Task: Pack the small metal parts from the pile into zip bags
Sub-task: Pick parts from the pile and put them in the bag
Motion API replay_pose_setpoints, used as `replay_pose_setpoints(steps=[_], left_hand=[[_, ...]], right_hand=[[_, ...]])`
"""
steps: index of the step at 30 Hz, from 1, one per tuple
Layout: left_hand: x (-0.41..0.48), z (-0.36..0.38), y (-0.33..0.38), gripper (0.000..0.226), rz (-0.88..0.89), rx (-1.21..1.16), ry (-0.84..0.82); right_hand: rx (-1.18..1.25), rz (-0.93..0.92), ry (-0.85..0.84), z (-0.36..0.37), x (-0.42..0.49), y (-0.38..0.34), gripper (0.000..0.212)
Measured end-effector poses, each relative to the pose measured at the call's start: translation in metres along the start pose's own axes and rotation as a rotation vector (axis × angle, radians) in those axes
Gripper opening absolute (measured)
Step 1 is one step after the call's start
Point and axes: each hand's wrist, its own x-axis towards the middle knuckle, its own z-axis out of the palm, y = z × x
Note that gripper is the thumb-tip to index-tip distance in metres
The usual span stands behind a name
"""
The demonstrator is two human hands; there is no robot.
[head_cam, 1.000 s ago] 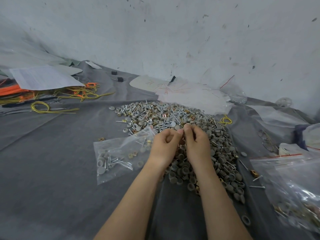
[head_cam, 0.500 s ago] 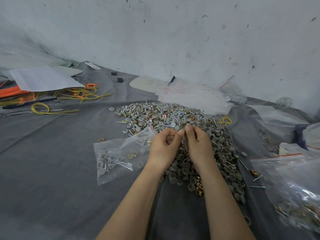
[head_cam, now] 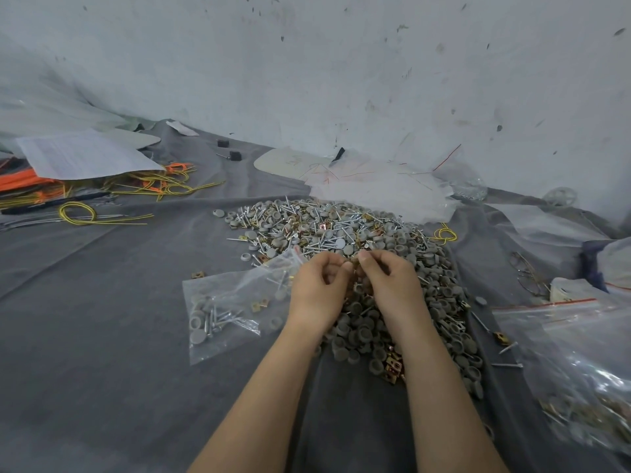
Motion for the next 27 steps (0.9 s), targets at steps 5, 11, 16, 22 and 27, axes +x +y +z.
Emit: replay_pose_setpoints(steps=[5,11,16,22,27], left_hand=[[-0.0017,-0.0014,0.0038,0.021,-0.003,-0.041,-0.005],[-0.0014,-0.0001,0.0019,0.017,-0.140,-0.142,-0.012],[-0.0030,-0.0030,0.0050,0.024,-0.343,-0.304,-0.098],[-0.0048,-0.0027,0.0072,0.029,-0.145,-0.063,-0.010],[-0.0043,-0.0028,0.0062,0.030,-0.129,-0.069,0.017]], right_hand=[[0.114,0.114,-0.015,0.0002,0.0020,0.0029,0.016],[-0.080,-0.003,-0.022,-0.0002,0.0010,0.0003,0.019],[-0.174,-0.100,-0.075,-0.0010,-0.0009,-0.0016,0.025],[-0.165,-0.002,-0.125,-0.0047,-0.0002,-0.0029,0.020],[-0.204,0.002,-0.132,-0.0065,-0.0018,-0.0039,0.028]])
